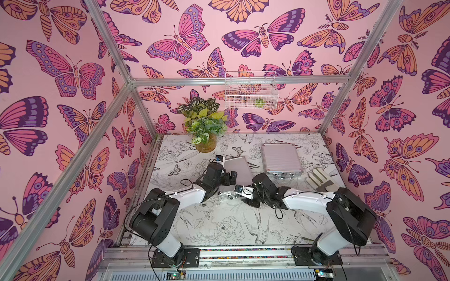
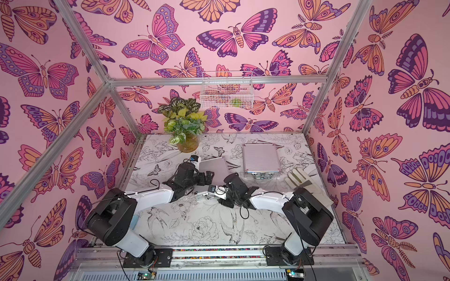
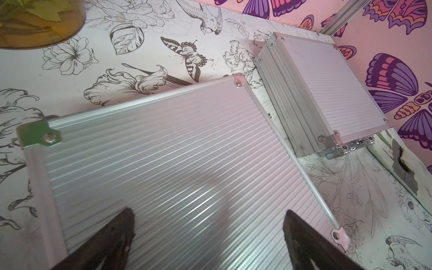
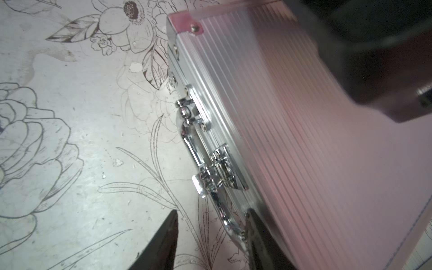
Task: Close the poker set cases
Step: Fasten the fastener on the poker set case.
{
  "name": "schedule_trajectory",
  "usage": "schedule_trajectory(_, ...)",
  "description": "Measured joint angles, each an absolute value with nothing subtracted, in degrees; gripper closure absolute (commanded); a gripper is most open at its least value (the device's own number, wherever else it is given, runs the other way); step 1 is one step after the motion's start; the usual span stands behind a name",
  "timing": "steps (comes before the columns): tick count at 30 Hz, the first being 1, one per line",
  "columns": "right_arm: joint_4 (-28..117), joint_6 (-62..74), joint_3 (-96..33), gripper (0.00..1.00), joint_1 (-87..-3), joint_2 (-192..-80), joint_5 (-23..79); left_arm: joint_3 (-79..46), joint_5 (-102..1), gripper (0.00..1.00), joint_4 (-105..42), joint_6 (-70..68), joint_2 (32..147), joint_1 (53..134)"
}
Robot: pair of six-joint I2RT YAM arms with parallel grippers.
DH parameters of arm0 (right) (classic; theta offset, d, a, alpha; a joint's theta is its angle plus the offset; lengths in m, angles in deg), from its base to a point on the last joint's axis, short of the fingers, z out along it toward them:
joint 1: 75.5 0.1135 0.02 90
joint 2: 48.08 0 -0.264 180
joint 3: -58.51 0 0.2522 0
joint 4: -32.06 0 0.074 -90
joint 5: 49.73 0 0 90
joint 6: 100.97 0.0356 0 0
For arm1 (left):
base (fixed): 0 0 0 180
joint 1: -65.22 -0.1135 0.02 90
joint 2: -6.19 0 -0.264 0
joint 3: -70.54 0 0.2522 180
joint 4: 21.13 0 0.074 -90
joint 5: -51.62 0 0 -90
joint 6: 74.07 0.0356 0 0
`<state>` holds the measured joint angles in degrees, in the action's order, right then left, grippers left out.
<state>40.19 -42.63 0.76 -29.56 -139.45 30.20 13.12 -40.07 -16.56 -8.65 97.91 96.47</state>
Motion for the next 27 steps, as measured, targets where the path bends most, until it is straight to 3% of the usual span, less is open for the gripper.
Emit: schedule_trajectory(27, 33.61, -49.97, 3.34, 0.49, -29.56, -136.41, 26.38, 13.90, -40.51, 0.00, -14.90, -8.80, 97.80, 95.94)
